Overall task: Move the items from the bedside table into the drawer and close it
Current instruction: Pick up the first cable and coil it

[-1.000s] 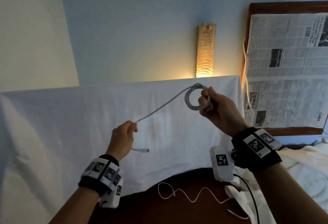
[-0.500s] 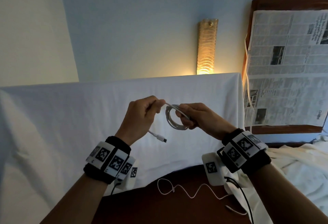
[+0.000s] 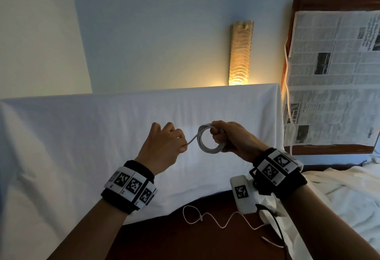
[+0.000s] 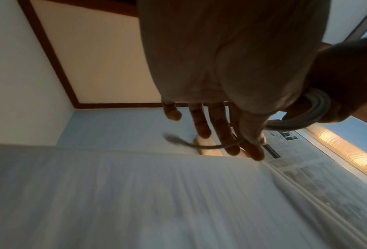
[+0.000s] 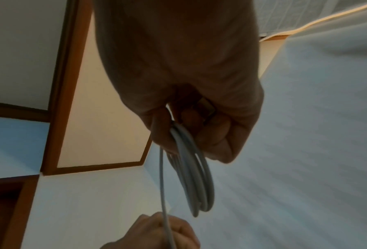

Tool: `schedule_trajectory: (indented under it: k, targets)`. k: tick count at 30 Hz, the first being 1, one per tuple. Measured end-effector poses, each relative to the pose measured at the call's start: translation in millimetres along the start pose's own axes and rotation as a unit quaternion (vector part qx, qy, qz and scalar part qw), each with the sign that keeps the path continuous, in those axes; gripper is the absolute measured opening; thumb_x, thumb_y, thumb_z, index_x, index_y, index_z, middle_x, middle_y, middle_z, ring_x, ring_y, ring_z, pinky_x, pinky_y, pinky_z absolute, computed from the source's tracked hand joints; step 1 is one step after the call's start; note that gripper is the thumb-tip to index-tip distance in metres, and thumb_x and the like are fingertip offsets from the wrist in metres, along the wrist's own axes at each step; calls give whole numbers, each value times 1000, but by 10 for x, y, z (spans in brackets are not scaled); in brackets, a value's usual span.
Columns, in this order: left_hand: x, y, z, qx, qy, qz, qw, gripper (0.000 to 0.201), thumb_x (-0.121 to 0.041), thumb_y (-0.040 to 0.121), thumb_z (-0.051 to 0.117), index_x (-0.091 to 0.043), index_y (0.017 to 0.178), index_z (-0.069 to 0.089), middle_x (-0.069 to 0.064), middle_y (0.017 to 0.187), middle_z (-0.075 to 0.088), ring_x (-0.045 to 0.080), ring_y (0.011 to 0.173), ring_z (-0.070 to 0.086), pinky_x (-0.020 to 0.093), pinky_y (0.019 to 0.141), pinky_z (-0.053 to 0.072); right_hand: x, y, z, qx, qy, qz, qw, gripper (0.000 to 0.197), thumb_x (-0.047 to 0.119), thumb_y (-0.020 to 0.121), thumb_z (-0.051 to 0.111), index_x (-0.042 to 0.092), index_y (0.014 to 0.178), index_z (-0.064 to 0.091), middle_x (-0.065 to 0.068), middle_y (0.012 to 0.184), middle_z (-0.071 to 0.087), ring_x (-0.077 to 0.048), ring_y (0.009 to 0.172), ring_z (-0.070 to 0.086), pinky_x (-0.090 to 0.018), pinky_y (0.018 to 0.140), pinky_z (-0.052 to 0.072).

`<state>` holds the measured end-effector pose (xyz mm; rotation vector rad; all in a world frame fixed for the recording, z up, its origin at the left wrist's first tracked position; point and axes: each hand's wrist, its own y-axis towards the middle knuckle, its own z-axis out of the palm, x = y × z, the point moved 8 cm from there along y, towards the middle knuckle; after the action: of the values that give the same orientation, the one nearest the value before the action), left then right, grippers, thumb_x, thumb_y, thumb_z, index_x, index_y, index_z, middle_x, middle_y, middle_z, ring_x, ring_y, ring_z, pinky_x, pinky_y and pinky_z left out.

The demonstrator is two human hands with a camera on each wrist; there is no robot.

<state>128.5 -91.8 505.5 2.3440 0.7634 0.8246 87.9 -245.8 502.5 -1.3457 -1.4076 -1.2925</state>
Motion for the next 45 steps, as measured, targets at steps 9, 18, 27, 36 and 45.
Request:
schedule_trajectory:
  k: [9, 18, 27, 36, 45]
  targets:
    - [306, -48, 109, -45, -382, -206, 900, 15, -15, 95, 57, -11, 87, 70, -2, 80, 70, 7, 62, 62, 14, 63, 47, -4, 24, -34, 3, 156, 30, 987, 34, 32, 98, 43, 22, 65, 48, 10, 52, 28, -13, 60, 21, -26, 54, 22]
    - [381, 70, 141, -112, -694, -394, 592, 17, -9, 96, 57, 1, 91, 70, 11, 80, 71, 16, 63, 67, 25, 65, 58, 63, 44, 223, 87, 287, 30, 954, 35, 29, 99, 38, 21, 66, 44, 10, 49, 24, -15, 62, 8, -24, 53, 13]
    - [-28, 57, 241, 29, -851, -418, 316, 17, -8, 95, 53, -1, 90, 68, 7, 77, 69, 18, 73, 64, 31, 74, 56, 158, 66, 272, 97, 270, 21, 958, 36, 31, 100, 37, 20, 67, 44, 10, 50, 25, -13, 60, 9, -25, 55, 13]
    - [94, 202, -104, 17, -685, -326, 652, 20, -12, 94, 60, 2, 104, 68, 11, 83, 67, 26, 78, 66, 35, 76, 60, 243, 110, 96, -9, 127, -44, 991, 35, 35, 102, 35, 21, 73, 48, 8, 57, 31, -12, 57, 23, -27, 57, 23]
    - [219, -1, -266, 66, -652, -289, 698, 19, -13, 95, 59, 0, 94, 72, 13, 76, 72, 24, 60, 69, 33, 57, 58, 257, 187, -483, -150, 98, -29, 983, 32, 37, 97, 44, 22, 70, 48, 7, 54, 38, -10, 51, 32, -28, 60, 32]
